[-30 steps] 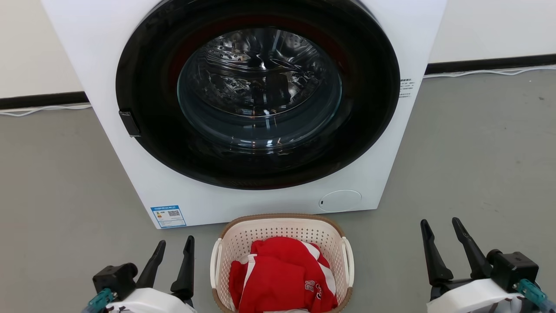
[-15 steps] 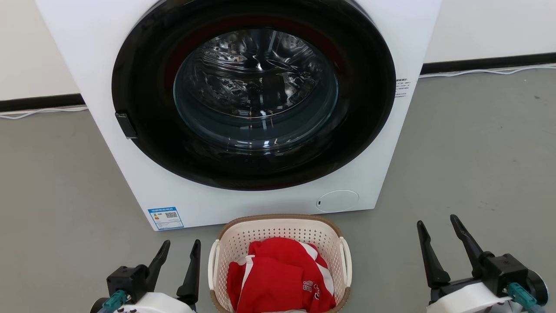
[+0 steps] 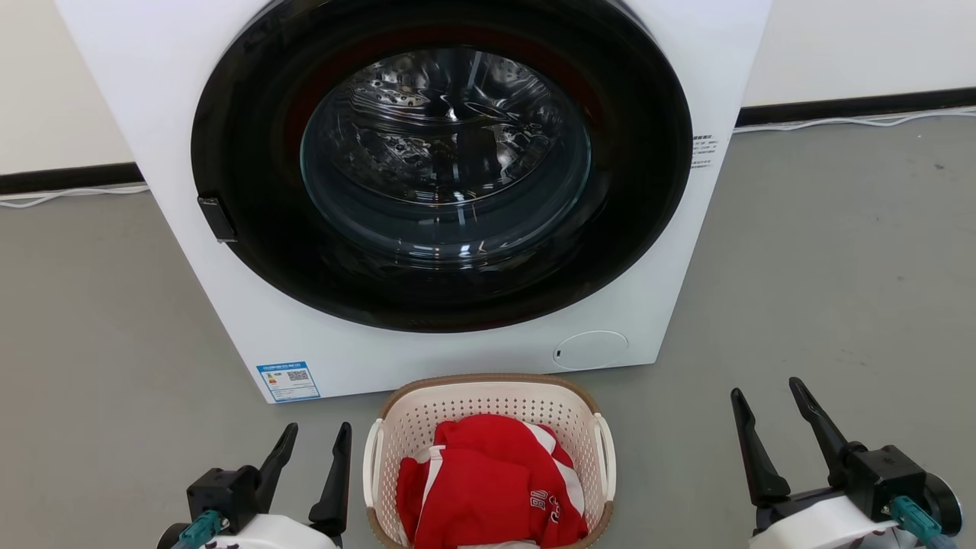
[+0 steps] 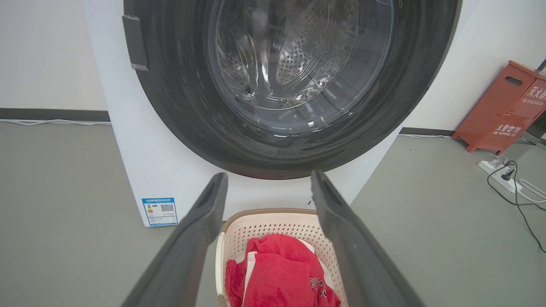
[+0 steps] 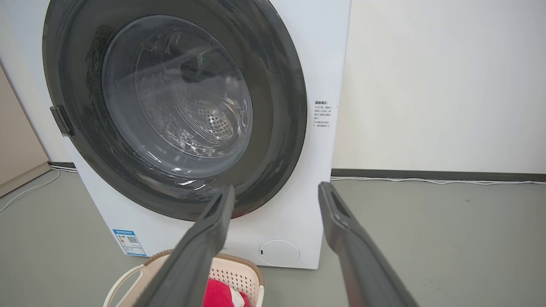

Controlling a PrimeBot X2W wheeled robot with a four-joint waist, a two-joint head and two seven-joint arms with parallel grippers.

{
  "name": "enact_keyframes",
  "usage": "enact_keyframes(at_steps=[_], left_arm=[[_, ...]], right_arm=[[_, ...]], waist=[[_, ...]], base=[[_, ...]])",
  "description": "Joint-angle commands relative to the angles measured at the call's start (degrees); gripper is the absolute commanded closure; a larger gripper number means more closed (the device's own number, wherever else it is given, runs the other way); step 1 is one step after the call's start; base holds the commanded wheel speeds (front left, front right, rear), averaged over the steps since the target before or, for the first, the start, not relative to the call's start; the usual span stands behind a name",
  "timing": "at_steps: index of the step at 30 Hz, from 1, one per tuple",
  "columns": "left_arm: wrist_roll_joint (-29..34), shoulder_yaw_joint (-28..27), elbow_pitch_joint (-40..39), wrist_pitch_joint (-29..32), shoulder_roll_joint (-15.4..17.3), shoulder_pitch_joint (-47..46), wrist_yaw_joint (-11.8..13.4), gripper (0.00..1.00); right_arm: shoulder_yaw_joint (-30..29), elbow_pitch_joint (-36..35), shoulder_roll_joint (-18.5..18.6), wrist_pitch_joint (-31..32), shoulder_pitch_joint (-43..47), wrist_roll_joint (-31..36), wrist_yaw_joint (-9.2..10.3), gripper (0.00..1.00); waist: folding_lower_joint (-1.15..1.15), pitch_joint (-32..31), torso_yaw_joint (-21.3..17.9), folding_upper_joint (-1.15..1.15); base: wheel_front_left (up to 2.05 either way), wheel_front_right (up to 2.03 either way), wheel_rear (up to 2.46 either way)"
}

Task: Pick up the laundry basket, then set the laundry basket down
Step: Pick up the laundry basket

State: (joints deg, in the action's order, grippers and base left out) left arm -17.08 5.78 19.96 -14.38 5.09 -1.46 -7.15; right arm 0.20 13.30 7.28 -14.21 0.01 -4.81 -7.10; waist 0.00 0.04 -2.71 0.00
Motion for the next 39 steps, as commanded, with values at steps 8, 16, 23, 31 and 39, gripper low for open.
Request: enact_keyframes(at_steps=[8, 16, 23, 31, 39], left_arm=[[-0.1, -1.6, -1.0, -0.6, 0.5, -1.2, -0.3, 0.0], [-0.7, -1.5, -0.2, -0.6, 0.5, -1.8, -0.3, 0.0], [-1.7, 0.0, 3.5, -0.6, 1.2, -5.4, -0.3, 0.0], [-3.1, 2.9, 13.3, -0.6, 2.5, -14.4, -0.3, 0.0], [-4.4, 6.5, 25.2, 0.2, 3.1, -25.4, -0.3, 0.0]], right_arm=[[1.2, -1.3, 0.7, -0.8, -0.6, 0.5, -0.39, 0.0], [0.2, -0.5, -0.3, -0.8, -1.1, -0.5, -0.39, 0.0], [-0.5, 3.1, -1.1, -0.8, -4.7, -0.1, -0.39, 0.0], [0.2, 13.9, -1.8, -0.8, -13.4, 0.1, -0.39, 0.0], [0.2, 27.3, -3.0, 0.6, -22.8, -0.5, -0.39, 0.0]], waist=[[0.0, 0.3, 0.1, 0.0], [0.0, 1.4, 0.2, 0.0], [0.0, 5.8, 0.5, 0.0], [0.0, 13.2, 0.7, 0.0], [0.0, 20.1, 1.1, 0.0]], base=[[0.0, 0.0, 0.0], [0.0, 0.0, 0.0], [0.0, 0.0, 0.0], [0.0, 0.0, 0.0], [0.0, 0.0, 0.0]])
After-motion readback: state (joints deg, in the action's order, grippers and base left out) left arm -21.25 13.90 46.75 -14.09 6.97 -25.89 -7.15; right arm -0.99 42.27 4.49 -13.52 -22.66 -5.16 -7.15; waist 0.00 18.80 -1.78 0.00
